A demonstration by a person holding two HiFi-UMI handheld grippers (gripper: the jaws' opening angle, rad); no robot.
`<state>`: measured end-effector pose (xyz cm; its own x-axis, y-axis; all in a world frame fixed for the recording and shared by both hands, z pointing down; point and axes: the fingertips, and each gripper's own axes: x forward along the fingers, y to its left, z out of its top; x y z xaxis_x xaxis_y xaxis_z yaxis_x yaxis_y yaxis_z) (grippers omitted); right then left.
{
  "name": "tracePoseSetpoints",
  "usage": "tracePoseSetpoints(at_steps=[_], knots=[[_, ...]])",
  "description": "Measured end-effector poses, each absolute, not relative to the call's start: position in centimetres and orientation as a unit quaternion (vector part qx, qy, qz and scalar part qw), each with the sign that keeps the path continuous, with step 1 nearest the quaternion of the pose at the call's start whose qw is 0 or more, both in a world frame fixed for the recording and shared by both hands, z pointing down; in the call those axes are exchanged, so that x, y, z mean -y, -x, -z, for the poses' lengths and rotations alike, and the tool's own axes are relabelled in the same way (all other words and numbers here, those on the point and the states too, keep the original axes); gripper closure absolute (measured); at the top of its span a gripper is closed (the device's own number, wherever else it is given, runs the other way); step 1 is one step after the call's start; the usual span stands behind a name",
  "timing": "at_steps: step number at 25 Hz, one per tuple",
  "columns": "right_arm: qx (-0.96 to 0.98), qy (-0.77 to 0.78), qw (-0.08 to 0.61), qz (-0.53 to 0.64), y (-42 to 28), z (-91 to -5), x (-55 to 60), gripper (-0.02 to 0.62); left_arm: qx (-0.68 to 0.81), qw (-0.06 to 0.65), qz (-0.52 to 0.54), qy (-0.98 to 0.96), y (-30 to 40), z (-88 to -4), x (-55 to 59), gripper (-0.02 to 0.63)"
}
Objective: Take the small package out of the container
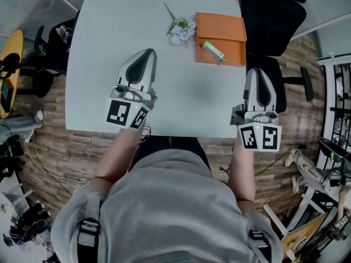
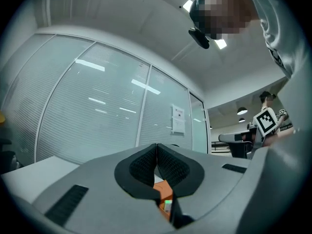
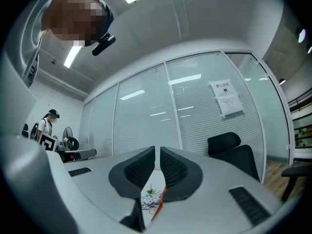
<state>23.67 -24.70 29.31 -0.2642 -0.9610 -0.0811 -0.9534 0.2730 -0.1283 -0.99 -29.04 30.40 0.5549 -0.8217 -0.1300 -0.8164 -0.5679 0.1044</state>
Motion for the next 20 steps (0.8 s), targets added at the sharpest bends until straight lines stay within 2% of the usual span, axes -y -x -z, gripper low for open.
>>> tracePoseSetpoints(at_steps=[11, 20], knots=[[-0.797, 0.598, 0.033, 0.070, -23.7, -34.9, 30.6, 0.532, 0.442, 0.037, 0.067, -0.894, -1.6, -33.6, 34.6, 0.586], [-0.812, 0.562, -0.091, 0.132, -22.9, -45.6, 37.6, 0.532, 0.444, 0.058, 0.055, -0.893, -2.6, -37.4, 38.3, 0.586]])
